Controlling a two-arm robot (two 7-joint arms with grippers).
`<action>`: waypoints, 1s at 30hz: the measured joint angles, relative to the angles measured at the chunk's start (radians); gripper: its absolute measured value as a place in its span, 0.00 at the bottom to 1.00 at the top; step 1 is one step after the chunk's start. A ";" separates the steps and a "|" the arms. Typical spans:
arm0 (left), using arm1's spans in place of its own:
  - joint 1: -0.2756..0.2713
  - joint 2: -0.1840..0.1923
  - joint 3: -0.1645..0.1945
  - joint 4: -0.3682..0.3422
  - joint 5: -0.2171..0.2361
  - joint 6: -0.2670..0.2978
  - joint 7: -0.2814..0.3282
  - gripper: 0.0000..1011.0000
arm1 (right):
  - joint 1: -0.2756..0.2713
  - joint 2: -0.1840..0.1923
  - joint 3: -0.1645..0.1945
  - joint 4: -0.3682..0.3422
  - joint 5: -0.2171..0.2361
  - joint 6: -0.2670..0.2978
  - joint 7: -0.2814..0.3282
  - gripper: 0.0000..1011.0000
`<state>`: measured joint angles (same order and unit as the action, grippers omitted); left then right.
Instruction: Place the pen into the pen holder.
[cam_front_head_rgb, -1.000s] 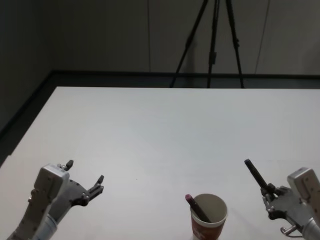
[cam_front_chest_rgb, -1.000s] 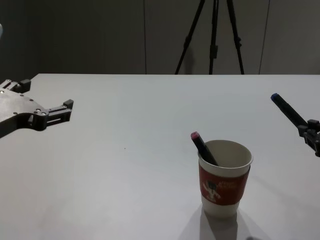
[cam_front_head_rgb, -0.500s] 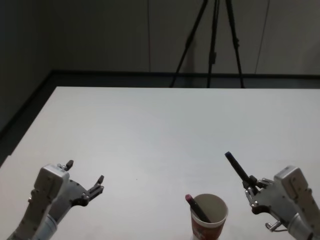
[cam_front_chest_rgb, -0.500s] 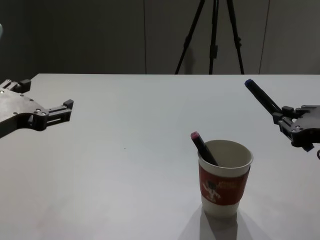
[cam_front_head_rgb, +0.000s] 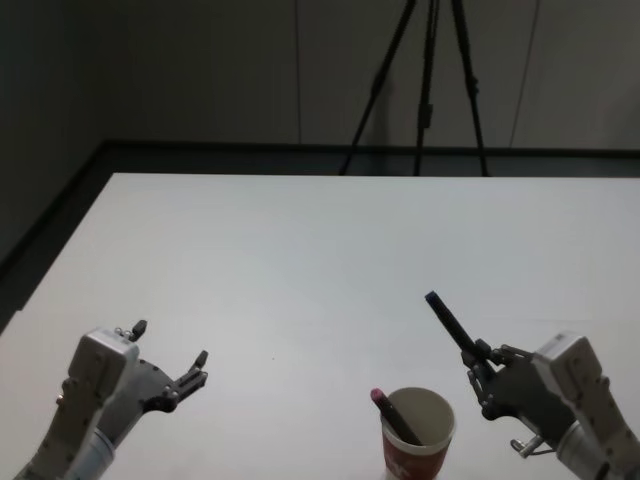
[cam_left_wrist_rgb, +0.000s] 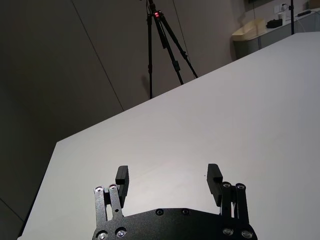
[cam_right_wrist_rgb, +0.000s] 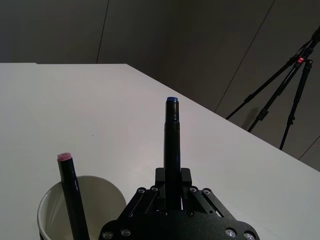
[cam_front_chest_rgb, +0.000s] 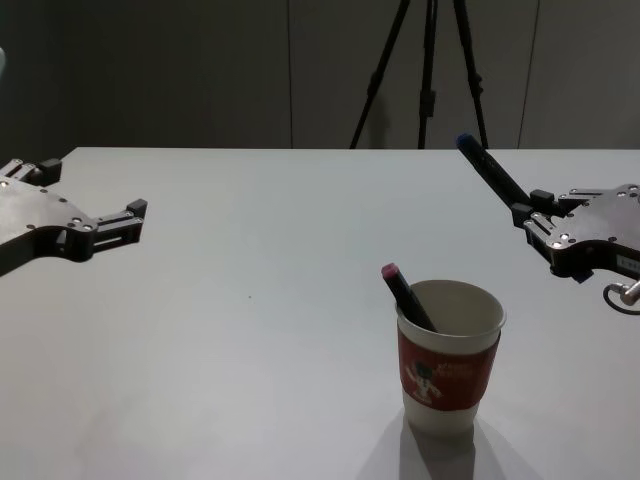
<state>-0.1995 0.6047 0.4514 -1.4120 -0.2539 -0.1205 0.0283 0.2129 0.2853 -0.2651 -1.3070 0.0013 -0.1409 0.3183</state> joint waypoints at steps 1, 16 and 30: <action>0.000 0.000 0.000 0.000 0.000 0.000 0.000 0.99 | 0.002 -0.001 -0.002 0.002 0.001 -0.005 0.000 0.17; 0.000 0.000 0.000 0.000 0.000 0.000 0.000 0.99 | 0.025 -0.014 -0.037 0.049 0.023 -0.100 0.028 0.17; 0.000 0.000 0.000 0.000 0.000 0.000 0.000 0.99 | 0.057 -0.030 -0.062 0.117 0.028 -0.179 0.043 0.17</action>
<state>-0.1995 0.6047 0.4514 -1.4120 -0.2539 -0.1205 0.0283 0.2703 0.2555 -0.3268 -1.1897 0.0296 -0.3195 0.3613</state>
